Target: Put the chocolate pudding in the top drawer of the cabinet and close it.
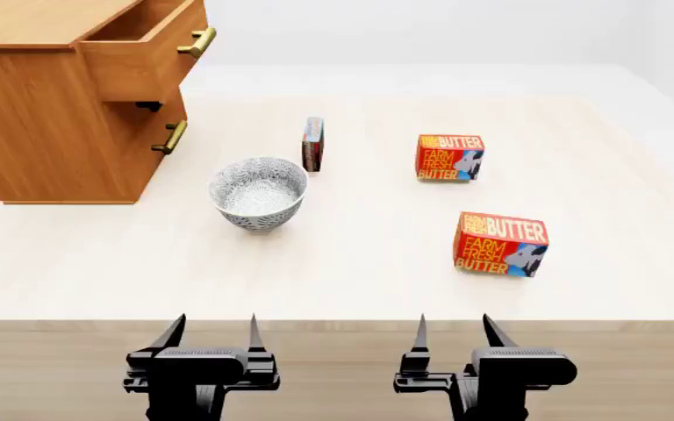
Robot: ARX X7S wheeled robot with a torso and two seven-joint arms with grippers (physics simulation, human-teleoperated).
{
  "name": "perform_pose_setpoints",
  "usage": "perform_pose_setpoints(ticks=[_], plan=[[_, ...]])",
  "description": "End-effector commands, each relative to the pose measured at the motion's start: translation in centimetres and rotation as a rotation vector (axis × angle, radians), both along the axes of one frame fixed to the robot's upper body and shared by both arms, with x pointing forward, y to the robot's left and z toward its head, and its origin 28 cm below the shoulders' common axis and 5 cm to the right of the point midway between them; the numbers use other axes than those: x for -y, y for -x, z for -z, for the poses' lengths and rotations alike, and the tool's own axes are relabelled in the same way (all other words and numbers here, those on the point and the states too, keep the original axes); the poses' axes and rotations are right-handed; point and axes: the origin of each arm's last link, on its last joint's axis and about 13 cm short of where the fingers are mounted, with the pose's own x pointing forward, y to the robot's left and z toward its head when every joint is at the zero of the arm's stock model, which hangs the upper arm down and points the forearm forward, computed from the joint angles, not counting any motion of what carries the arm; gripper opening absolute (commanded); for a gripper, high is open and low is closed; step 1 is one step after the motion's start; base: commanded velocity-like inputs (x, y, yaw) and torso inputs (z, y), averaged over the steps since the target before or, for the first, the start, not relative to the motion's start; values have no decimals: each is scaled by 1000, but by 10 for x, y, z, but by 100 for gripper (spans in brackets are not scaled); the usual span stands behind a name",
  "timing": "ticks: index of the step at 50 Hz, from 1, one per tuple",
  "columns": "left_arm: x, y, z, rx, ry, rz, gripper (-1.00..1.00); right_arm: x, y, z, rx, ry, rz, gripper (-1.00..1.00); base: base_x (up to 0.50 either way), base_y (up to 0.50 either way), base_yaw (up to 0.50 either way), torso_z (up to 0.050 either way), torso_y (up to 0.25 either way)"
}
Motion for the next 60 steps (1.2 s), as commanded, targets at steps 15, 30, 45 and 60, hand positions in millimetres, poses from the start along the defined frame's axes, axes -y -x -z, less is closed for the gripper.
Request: perform_pose_setpoints(ticks=[15, 30, 45, 60], plan=[[2, -1, -1, -8, 12, 25, 100, -3, 1, -1, 9, 33, -5, 100, 0, 172, 0, 0, 0], [3, 1, 1, 0, -29, 56, 100, -4, 2, -1, 13, 29, -18, 100, 0, 500, 0, 0, 0], [3, 2, 1, 7, -40, 59, 100, -5, 2, -1, 17, 26, -23, 100, 0, 500, 0, 0, 0], [0, 1, -6, 34, -5, 44, 100, -6, 3, -7, 13, 22, -42, 100, 0, 43, 0, 0, 0]])
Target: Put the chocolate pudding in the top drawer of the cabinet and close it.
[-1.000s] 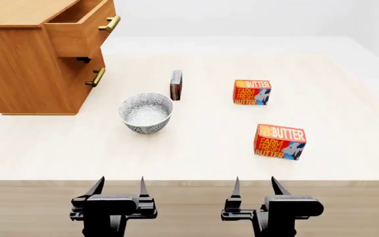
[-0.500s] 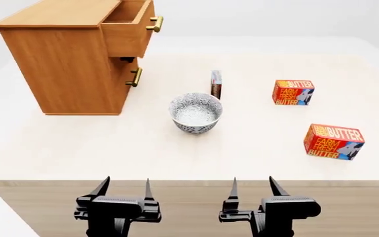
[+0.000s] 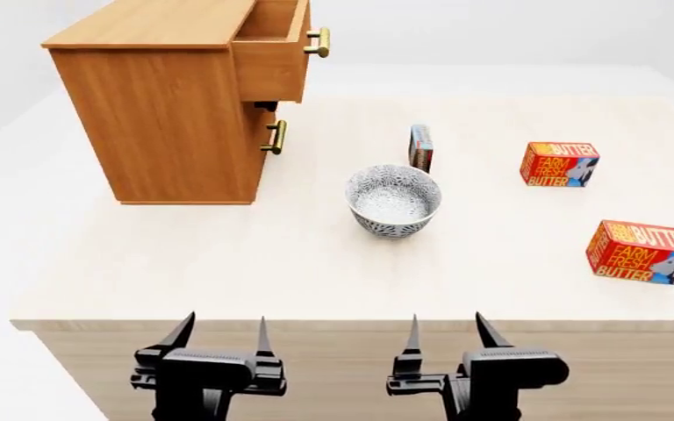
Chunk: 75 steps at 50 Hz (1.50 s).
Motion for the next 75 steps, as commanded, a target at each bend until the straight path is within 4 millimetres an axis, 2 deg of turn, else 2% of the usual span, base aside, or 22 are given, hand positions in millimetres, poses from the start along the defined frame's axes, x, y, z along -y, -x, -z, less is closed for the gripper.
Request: perform_pose_setpoints(ticks=[1, 7, 19, 33, 39, 75], plan=[[-2, -1, -7, 41, 12, -9, 100, 0, 1, -6, 2, 6, -18, 100, 0, 0, 0, 0, 0], [-3, 0, -24, 83, 5, -1, 100, 1, 3, -16, 40, 15, -21, 100, 0, 0, 0, 0, 0], [-1, -1, -27, 64, -11, 19, 100, 3, 2, -20, 38, 19, 5, 100, 0, 46, 0, 0, 0], [-5, 1, -81, 146, -57, 56, 100, 5, 1, -46, 88, 52, -16, 100, 0, 0, 0, 0, 0], [-9, 3, -95, 181, -66, 56, 100, 5, 4, -61, 139, 56, -28, 100, 0, 0, 0, 0, 0], [-10, 10, -106, 215, -60, 73, 100, 2, 10, -76, 208, 55, -80, 100, 86, 0, 0, 0, 0]])
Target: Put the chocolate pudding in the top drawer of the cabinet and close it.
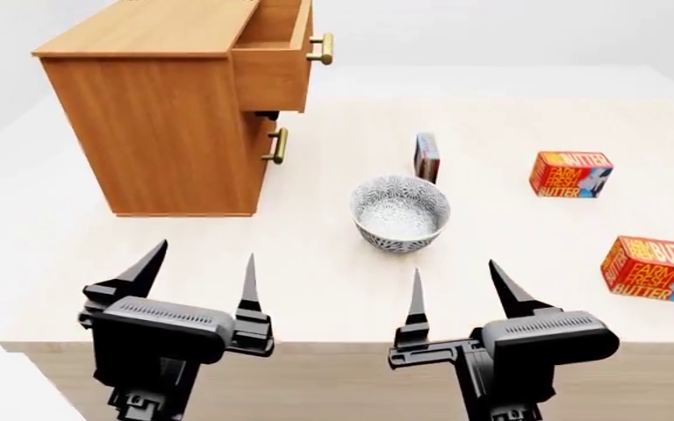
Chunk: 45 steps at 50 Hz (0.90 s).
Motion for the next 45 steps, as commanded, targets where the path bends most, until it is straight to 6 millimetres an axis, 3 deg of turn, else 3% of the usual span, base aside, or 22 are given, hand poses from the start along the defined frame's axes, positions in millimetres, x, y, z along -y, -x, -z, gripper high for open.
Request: perform_pose_setpoints(ticks=[1, 25, 45], plan=[[-1, 2, -4, 13, 10, -1, 100, 1, 3, -3, 14, 5, -12, 100, 195, 0, 0, 0, 0], [-7, 10, -23, 89, 12, -12, 100, 1, 4, -11, 46, 19, -7, 100, 196, 0, 0, 0, 0], [-5, 15, -21, 109, -7, 18, 100, 2, 7, -14, 59, 16, -6, 100, 196, 0, 0, 0, 0]])
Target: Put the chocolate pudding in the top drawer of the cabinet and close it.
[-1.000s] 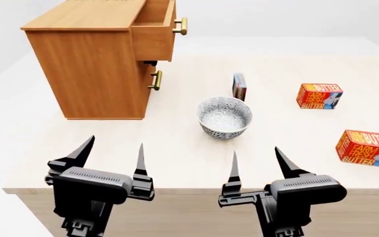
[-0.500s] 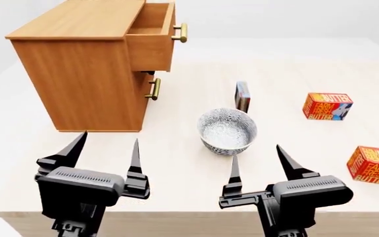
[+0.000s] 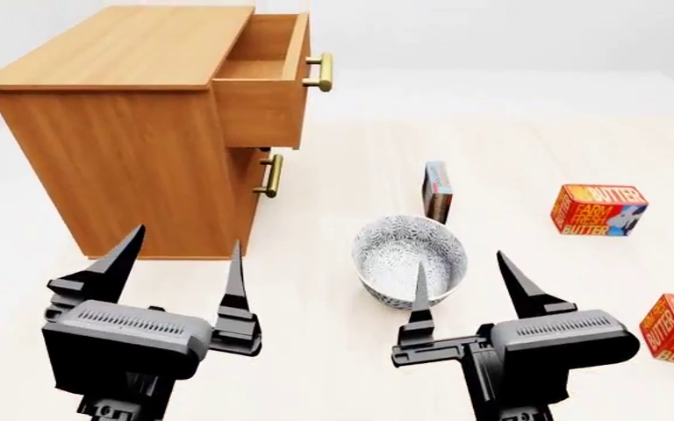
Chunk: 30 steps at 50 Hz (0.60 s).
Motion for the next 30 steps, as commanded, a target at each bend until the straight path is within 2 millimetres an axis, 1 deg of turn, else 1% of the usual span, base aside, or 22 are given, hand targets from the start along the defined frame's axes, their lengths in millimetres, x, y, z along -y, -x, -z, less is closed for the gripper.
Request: perform_pose_setpoints(ticks=[1, 12, 30], plan=[[0, 2, 0, 15, -10, 11, 100, 0, 2, -1, 6, -2, -3, 100, 188, 0, 0, 0, 0], [1, 6, -2, 39, -18, 20, 100, 1, 5, -4, 20, -5, 0, 100, 196, 0, 0, 0, 0], [1, 7, -1, 48, -28, 31, 100, 1, 5, -3, 22, -3, -4, 100, 197, 0, 0, 0, 0]])
